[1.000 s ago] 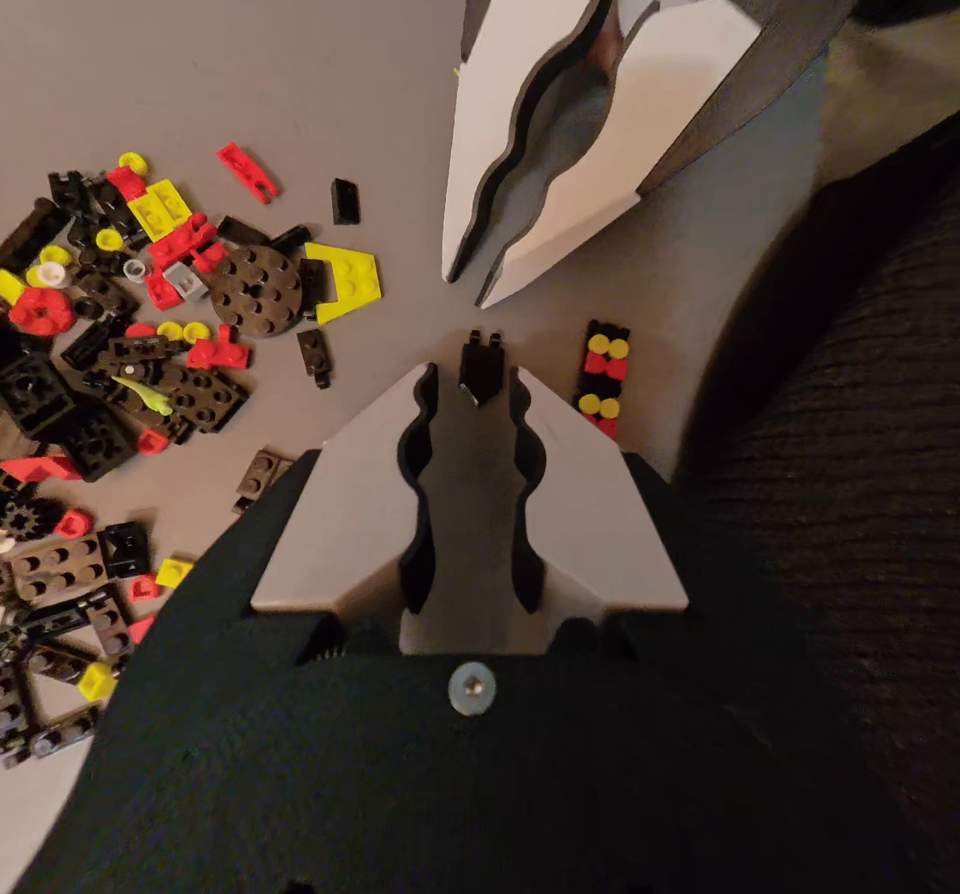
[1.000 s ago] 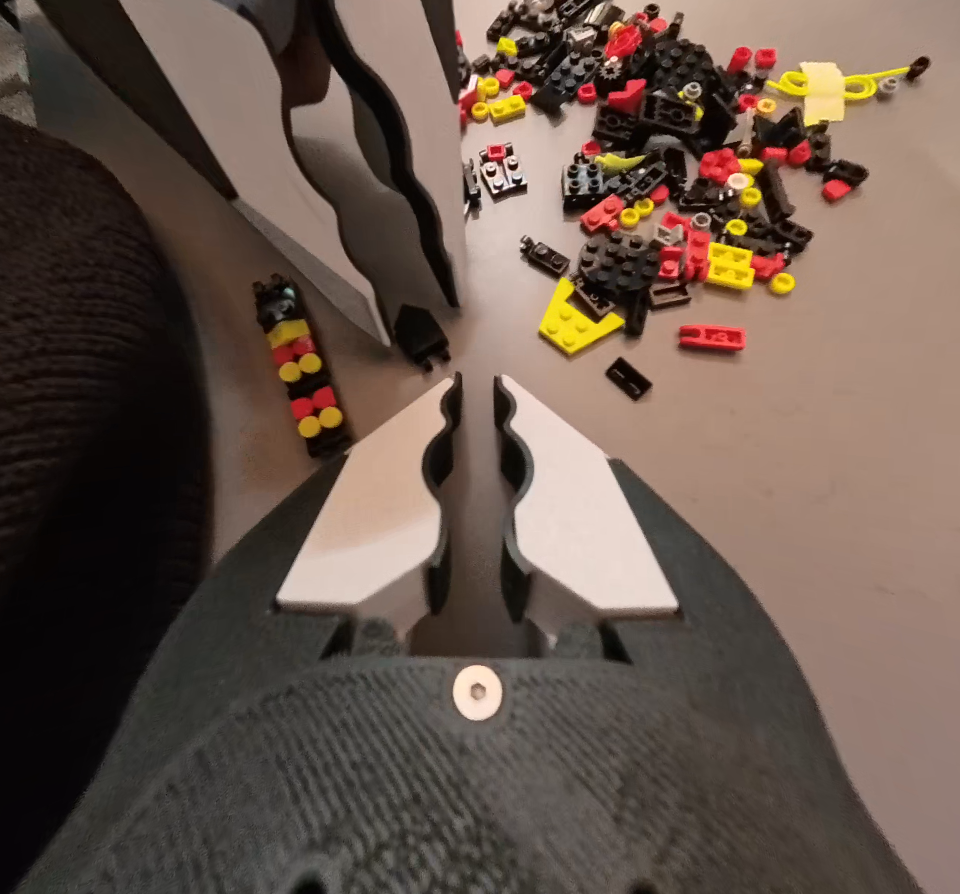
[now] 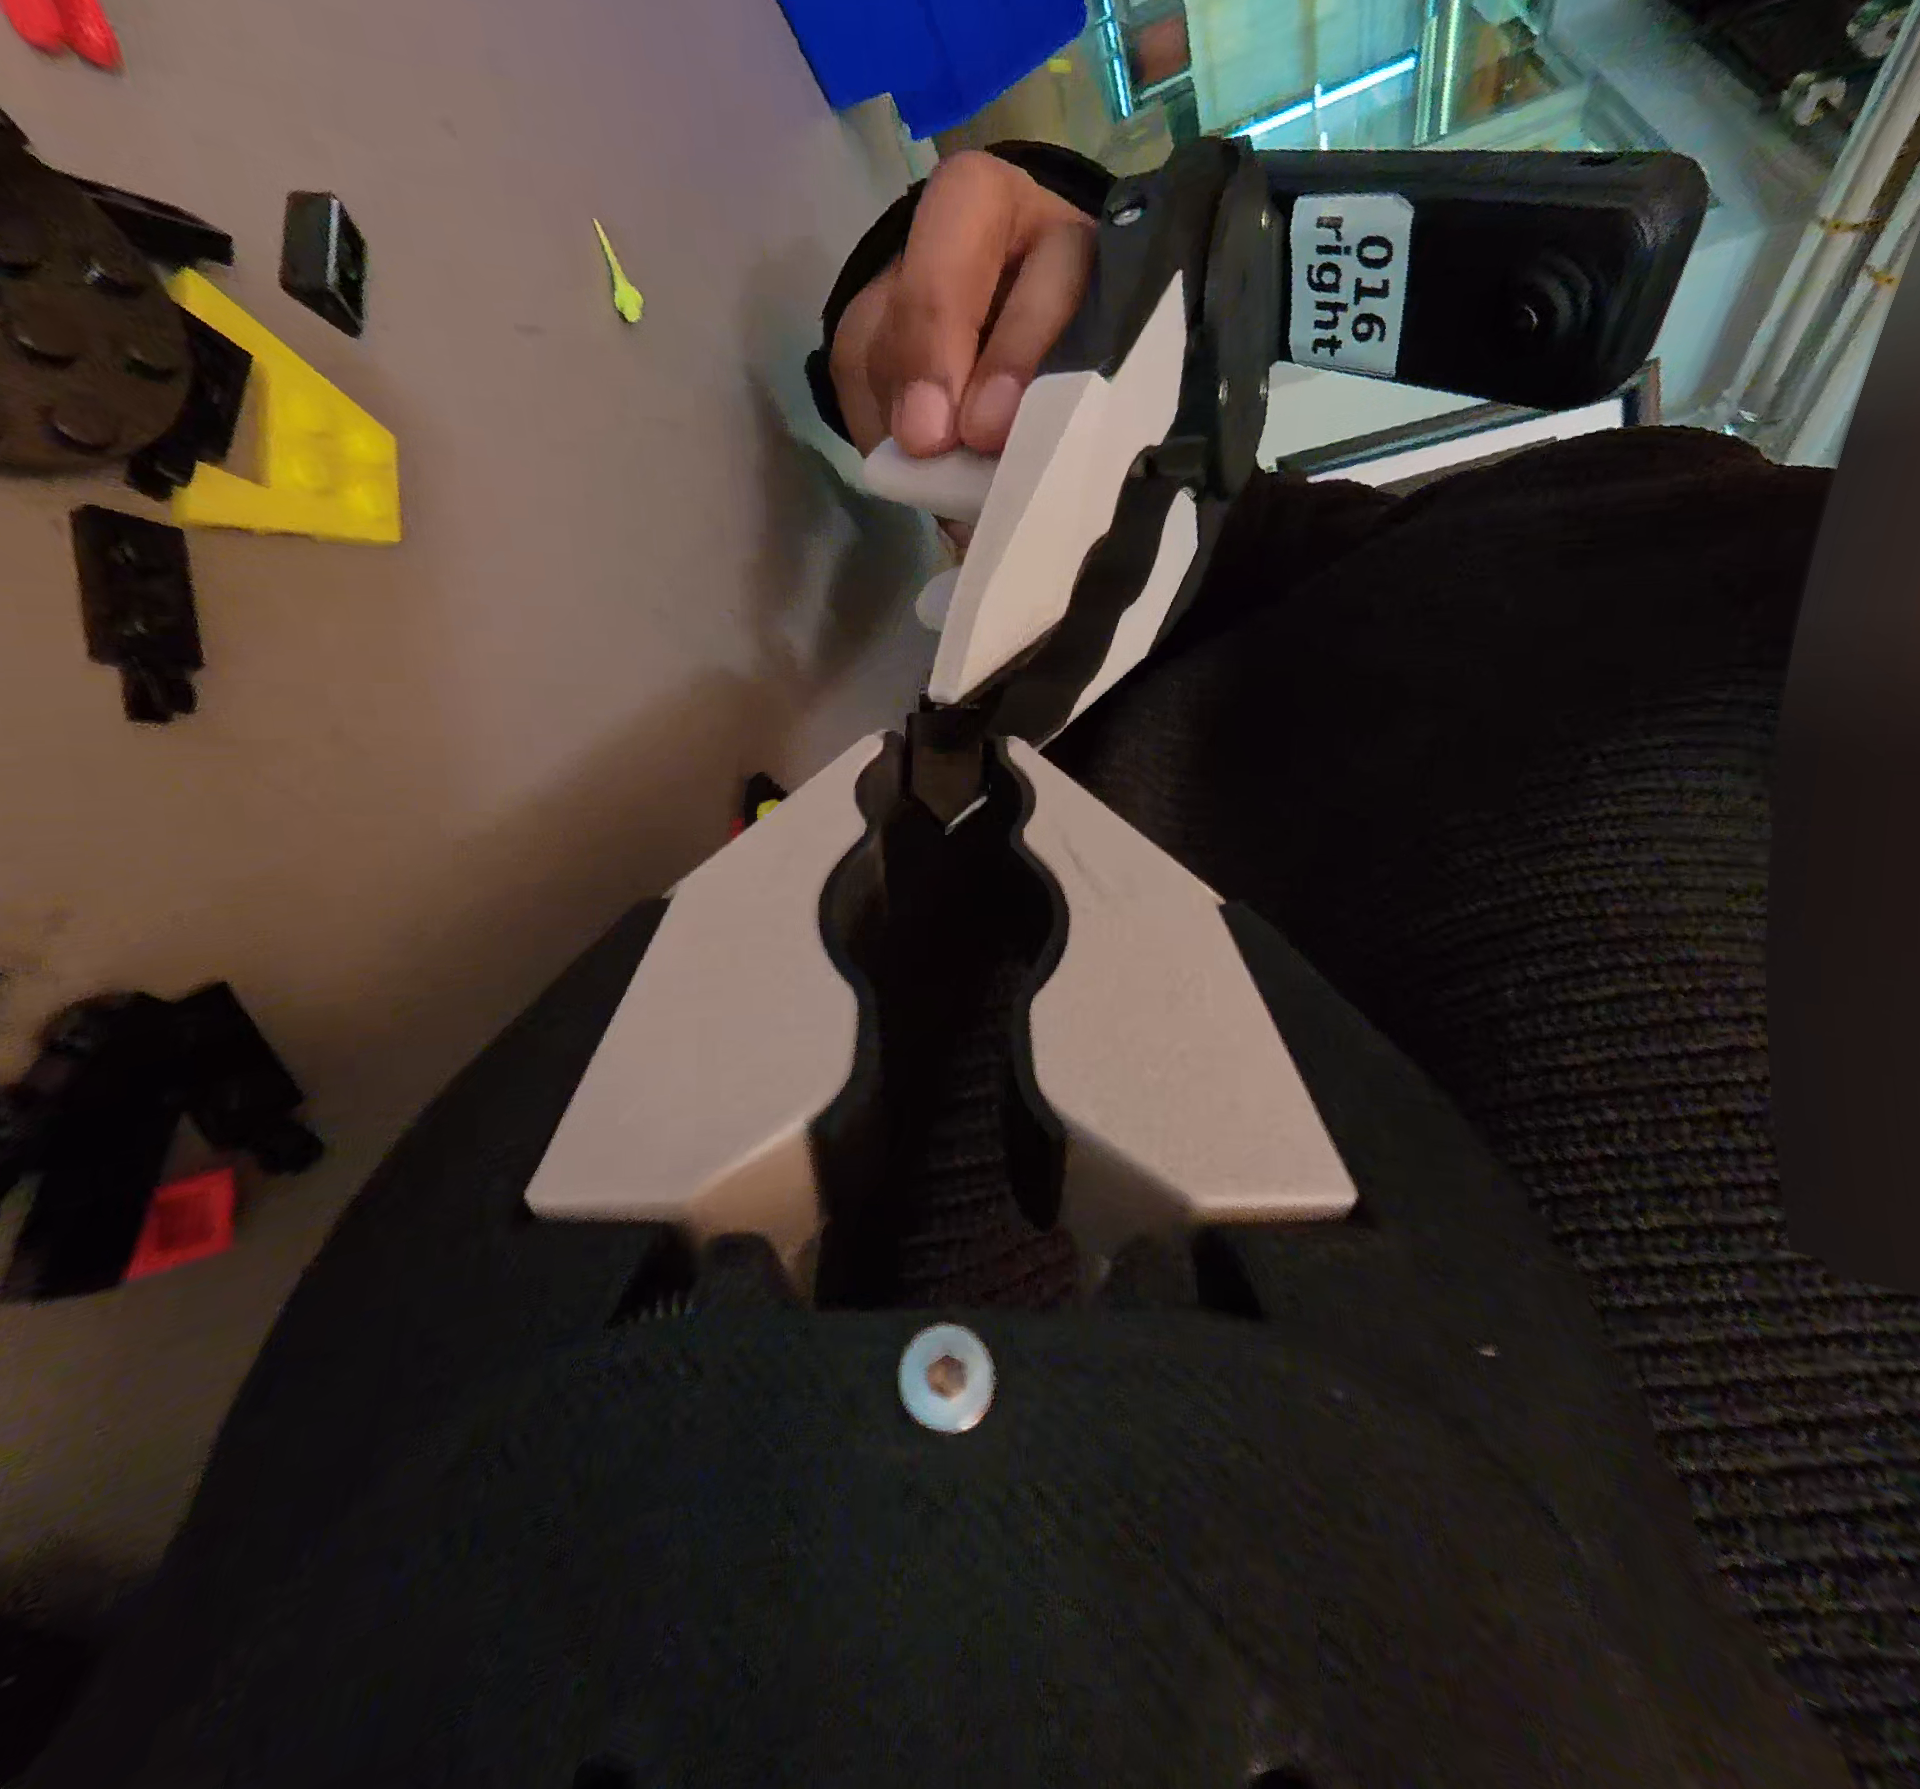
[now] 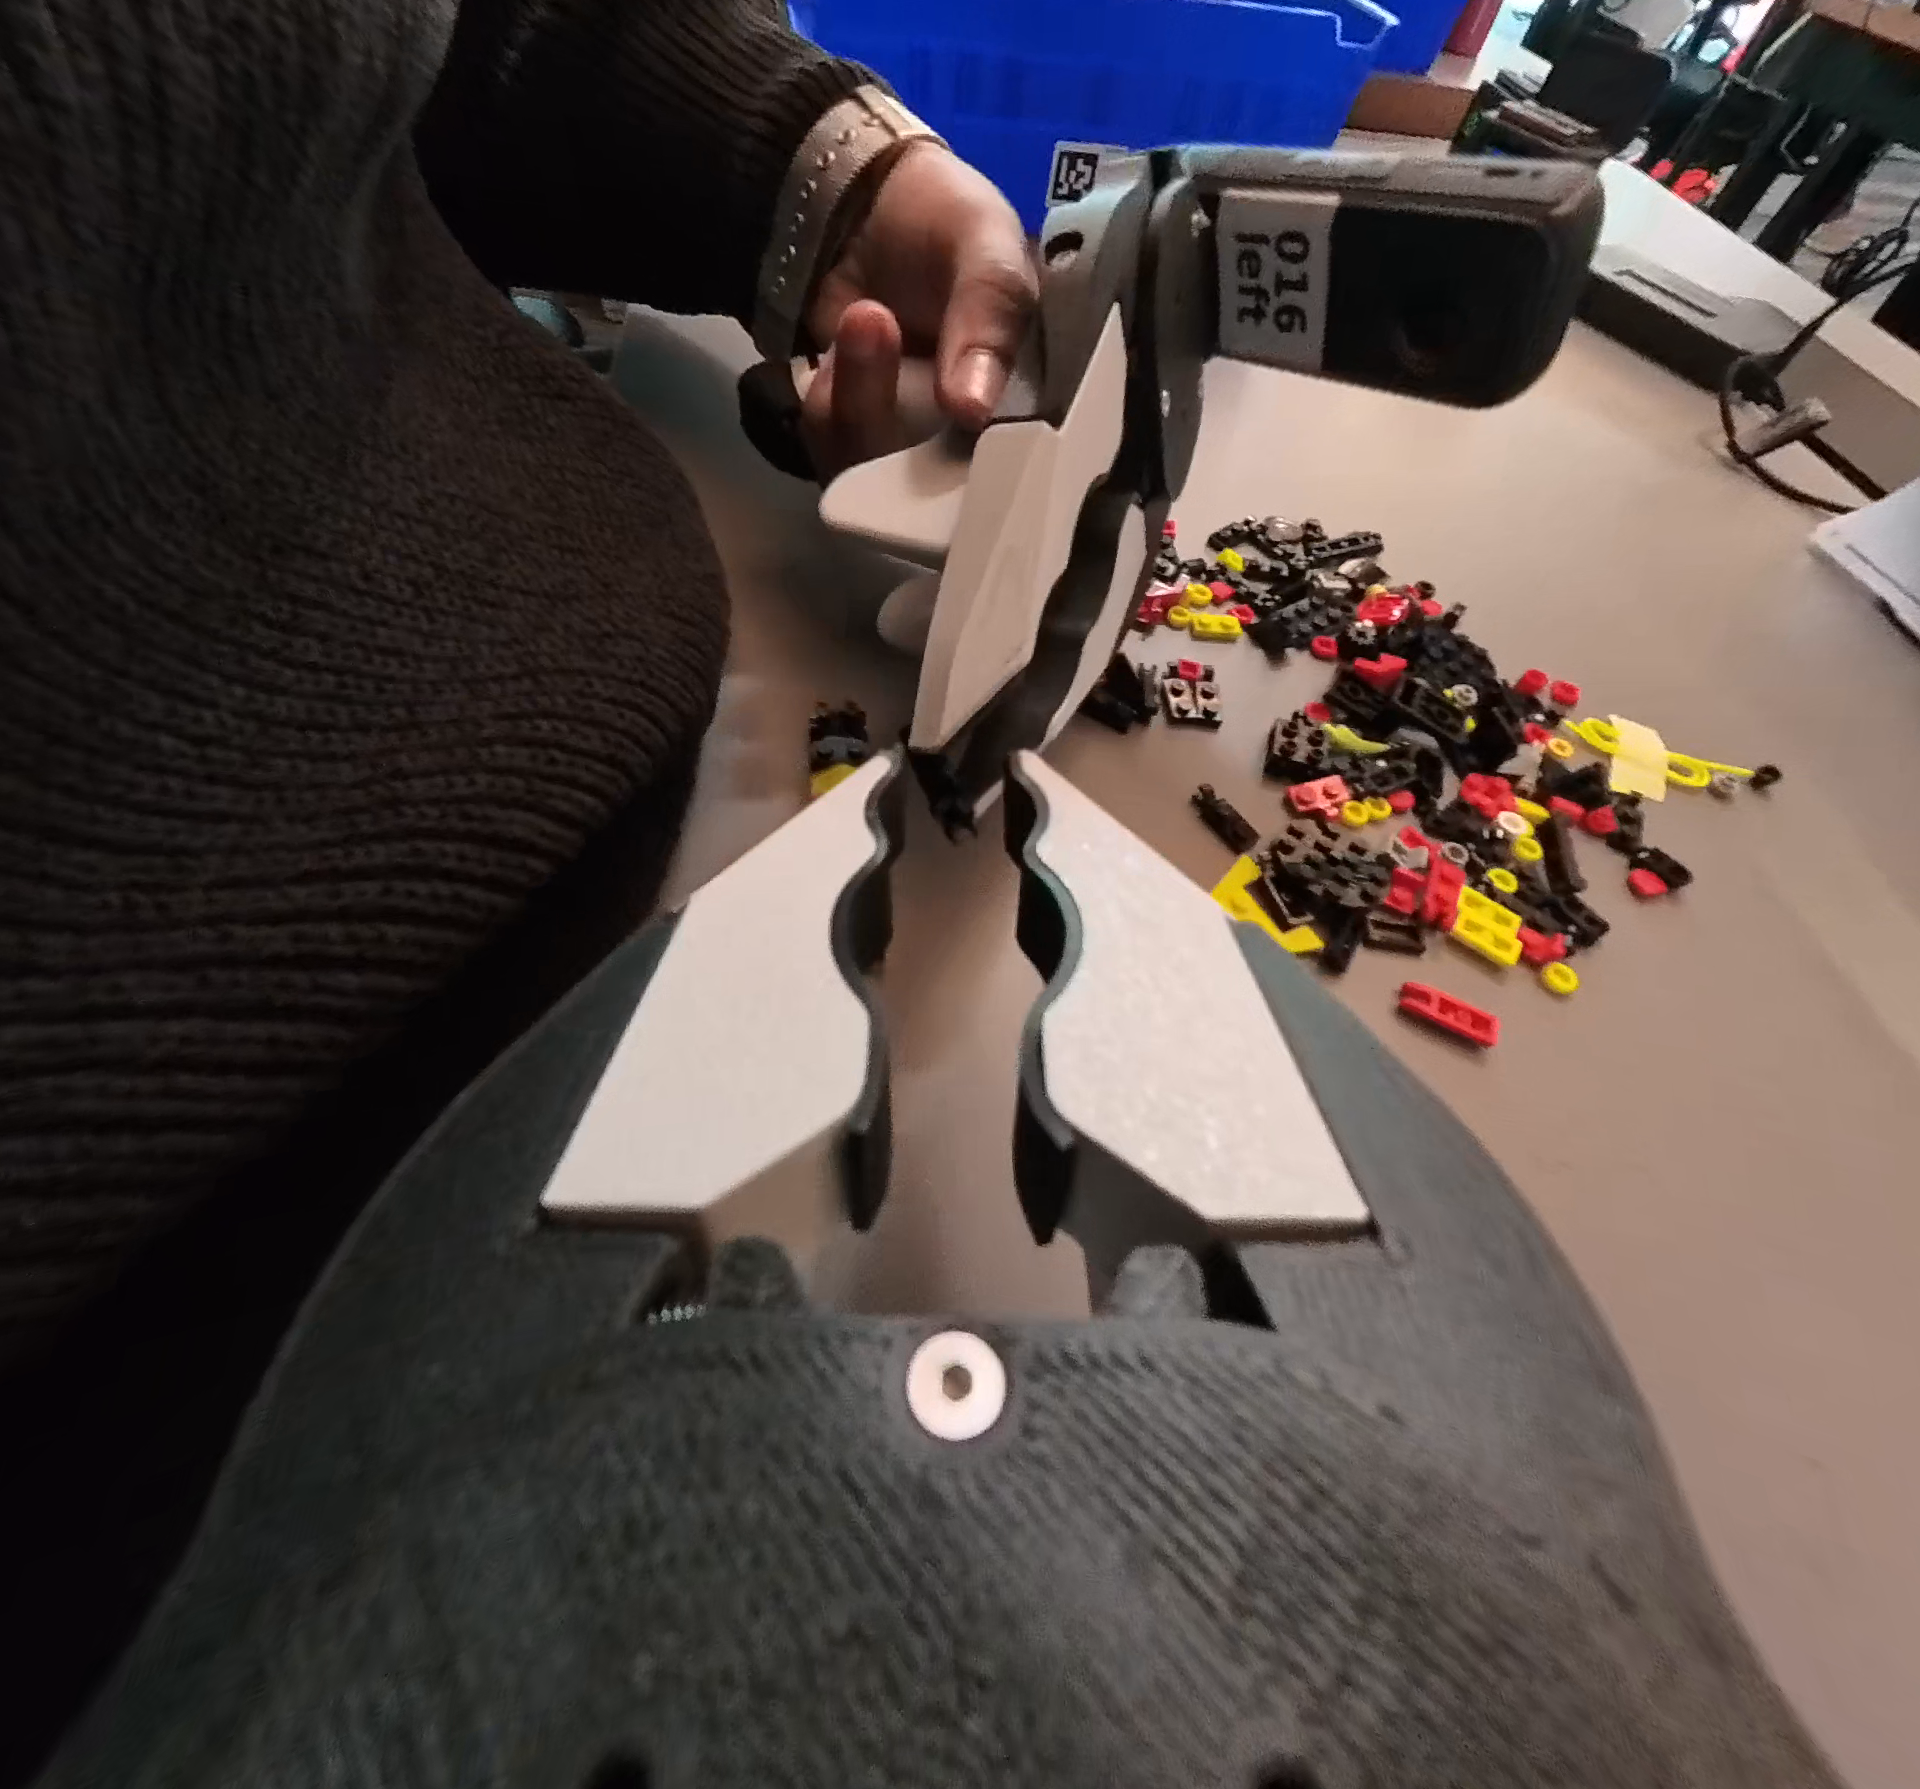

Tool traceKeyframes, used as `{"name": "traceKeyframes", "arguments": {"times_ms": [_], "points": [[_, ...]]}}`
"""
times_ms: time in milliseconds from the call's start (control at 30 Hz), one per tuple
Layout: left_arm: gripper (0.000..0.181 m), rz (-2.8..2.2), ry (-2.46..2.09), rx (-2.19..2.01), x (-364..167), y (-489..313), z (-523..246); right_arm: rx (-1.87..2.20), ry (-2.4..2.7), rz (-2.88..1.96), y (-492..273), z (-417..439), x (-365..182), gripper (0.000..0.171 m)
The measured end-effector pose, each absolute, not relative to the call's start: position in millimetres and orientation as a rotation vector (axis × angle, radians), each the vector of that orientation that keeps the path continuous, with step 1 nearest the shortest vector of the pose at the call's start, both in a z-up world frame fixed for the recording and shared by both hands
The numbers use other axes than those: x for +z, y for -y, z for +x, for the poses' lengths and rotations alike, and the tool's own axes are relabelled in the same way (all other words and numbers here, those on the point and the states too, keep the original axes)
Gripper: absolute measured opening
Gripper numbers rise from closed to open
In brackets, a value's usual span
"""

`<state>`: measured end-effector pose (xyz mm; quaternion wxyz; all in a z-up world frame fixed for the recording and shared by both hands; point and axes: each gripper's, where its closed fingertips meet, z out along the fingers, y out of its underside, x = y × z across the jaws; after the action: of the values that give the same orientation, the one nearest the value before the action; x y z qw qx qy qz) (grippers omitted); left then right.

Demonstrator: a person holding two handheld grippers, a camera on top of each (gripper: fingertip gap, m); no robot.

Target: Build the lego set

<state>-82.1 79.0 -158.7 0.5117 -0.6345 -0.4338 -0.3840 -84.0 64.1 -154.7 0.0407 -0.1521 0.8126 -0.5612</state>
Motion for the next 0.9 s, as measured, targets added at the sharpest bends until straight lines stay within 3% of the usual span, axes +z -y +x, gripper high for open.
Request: {"name": "traceKeyframes", "arguments": {"times_ms": [233,333,633,900], "points": [[0.016,-1.506,1.023,-0.992,-154.9,-80.7,-76.1,-1.699,-2.470,-0.547,-65.5,-74.1,-156.2,0.006],[0.027,-1.488,1.020,-0.953,-151.4,-76.3,-82.7,-1.695,-2.460,-0.501,-65.5,-77.5,-154.2,0.005],[0.030,-1.712,0.743,-0.398,-141.1,-67.3,-95.4,-1.715,-2.285,-0.135,-65.6,-101.9,-135.2,0.005],[0.013,-1.700,0.674,-0.203,-130.9,-69.5,-103.8,-1.697,-2.236,-0.083,-65.2,-101.9,-133.2,0.005]]}}
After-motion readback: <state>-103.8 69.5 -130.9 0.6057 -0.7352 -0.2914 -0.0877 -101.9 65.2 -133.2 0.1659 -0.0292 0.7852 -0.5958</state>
